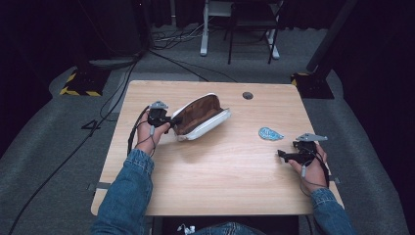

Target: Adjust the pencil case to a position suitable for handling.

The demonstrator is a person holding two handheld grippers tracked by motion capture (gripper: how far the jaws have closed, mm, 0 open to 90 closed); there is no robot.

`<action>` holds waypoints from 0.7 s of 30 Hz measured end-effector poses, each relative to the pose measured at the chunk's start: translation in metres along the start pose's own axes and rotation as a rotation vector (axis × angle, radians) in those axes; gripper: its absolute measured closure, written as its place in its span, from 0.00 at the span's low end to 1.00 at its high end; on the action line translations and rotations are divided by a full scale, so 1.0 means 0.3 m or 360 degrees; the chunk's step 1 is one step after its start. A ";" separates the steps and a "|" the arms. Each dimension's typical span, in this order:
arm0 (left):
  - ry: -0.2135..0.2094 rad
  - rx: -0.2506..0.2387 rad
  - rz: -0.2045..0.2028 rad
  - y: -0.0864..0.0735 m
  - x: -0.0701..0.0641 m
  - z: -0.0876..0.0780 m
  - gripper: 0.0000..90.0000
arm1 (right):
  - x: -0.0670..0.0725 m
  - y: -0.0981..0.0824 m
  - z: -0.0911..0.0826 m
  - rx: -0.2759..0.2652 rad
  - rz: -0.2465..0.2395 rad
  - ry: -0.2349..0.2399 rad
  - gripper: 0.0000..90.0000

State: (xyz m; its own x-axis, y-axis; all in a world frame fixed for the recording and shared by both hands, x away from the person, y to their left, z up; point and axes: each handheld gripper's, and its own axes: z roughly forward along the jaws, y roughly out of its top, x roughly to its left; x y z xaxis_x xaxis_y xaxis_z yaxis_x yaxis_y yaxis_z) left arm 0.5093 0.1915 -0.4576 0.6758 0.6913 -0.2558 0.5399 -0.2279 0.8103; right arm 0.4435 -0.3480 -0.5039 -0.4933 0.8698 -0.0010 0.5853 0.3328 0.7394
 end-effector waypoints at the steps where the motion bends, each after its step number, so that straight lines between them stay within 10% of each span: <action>1: -0.0002 0.0002 0.0014 0.003 -0.006 -0.007 0.96 | 0.000 0.000 0.000 0.0000 0.0000 0.0000 0.17; 21: -0.0081 0.0032 0.0136 0.015 -0.162 -0.114 0.96 | 0.000 0.000 0.000 0.0000 -0.0008 0.0007 0.17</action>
State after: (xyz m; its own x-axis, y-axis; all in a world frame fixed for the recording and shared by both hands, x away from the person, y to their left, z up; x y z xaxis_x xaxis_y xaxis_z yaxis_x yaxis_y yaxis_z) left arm 0.4618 0.1803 -0.4235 0.7442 0.6329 -0.2133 0.4889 -0.2987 0.8196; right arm 0.4435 -0.3479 -0.5039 -0.4990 0.8666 -0.0016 0.5830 0.3371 0.7393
